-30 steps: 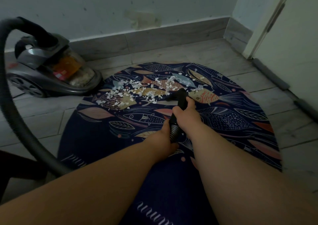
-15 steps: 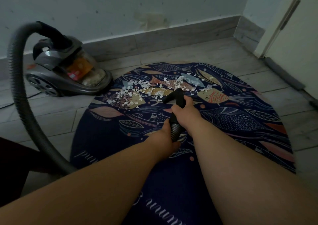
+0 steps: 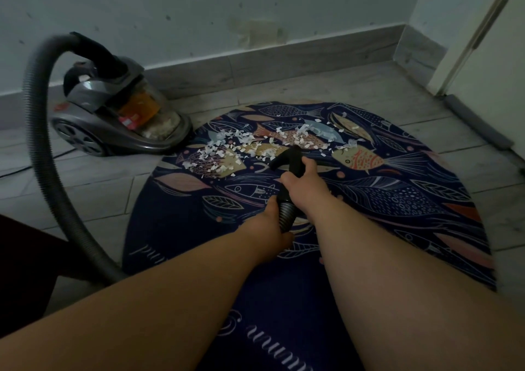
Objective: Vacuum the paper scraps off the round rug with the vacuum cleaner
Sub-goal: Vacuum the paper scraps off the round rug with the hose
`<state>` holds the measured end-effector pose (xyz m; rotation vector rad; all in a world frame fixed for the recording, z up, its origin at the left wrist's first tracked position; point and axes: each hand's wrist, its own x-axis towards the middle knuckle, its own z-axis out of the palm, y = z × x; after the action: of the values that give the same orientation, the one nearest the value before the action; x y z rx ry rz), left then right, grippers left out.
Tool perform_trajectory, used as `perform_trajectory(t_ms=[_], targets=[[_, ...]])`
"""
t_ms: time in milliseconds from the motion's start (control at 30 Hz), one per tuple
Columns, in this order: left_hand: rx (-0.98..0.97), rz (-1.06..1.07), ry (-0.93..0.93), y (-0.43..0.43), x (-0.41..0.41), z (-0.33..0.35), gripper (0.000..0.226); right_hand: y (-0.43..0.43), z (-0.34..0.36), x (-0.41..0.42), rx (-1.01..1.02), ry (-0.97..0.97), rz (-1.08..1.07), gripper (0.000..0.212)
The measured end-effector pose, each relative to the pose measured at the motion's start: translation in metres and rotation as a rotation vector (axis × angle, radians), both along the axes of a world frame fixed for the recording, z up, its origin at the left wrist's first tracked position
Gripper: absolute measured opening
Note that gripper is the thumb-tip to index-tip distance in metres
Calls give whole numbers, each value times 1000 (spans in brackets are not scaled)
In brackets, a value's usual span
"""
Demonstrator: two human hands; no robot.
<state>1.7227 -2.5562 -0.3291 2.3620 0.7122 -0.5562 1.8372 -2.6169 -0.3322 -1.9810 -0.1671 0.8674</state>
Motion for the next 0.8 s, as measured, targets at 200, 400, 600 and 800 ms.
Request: perform_trajectory(t_ms=[200, 400, 600, 800], targets=[[9, -20, -3, 12, -14, 9, 93, 14, -2, -16, 83, 70, -84, 70], [-14, -114, -109, 13, -35, 34, 92, 3, 28, -38, 122, 31, -201, 73], [-94, -212, -266, 5, -65, 69, 88, -16, 73, -69, 224, 58, -393, 85], [-87, -270, -379, 7, -98, 117, 90, -16, 133, -109, 276, -62, -455, 59]])
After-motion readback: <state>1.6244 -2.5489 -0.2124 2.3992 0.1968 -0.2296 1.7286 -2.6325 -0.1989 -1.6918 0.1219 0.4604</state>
